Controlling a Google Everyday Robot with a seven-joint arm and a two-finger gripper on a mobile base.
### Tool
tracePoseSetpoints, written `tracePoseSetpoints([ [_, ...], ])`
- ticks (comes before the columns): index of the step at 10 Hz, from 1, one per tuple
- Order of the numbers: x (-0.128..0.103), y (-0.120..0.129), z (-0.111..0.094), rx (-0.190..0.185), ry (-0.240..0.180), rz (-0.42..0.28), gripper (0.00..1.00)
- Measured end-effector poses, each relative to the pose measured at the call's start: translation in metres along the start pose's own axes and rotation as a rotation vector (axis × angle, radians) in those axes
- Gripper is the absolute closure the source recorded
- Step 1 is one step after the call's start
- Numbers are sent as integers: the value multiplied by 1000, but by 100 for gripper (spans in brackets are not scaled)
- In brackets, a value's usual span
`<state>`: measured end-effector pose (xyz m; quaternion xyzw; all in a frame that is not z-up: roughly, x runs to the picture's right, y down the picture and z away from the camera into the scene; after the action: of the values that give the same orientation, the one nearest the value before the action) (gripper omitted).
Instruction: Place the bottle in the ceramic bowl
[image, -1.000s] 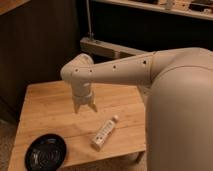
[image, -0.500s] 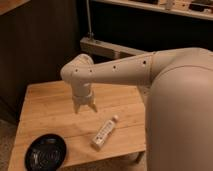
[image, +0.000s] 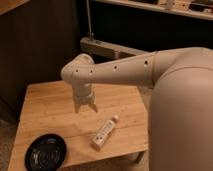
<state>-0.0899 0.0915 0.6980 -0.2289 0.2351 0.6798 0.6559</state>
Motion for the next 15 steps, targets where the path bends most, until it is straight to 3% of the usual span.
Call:
tracePoseSetpoints([
  [1, 0, -4, -2, 7, -10, 36, 35],
  [2, 4, -13, -8, 22, -38, 167, 35],
  [3, 2, -15, -7, 24, -42, 209, 35],
  [4, 3, -13, -8, 24, -43, 217, 35],
  [5, 0, -11, -6, 16, -41, 143, 35],
  [8, 5, -23, -2, -15, -16, 194, 35],
  [15, 4, -22, -2, -17, -16, 196, 35],
])
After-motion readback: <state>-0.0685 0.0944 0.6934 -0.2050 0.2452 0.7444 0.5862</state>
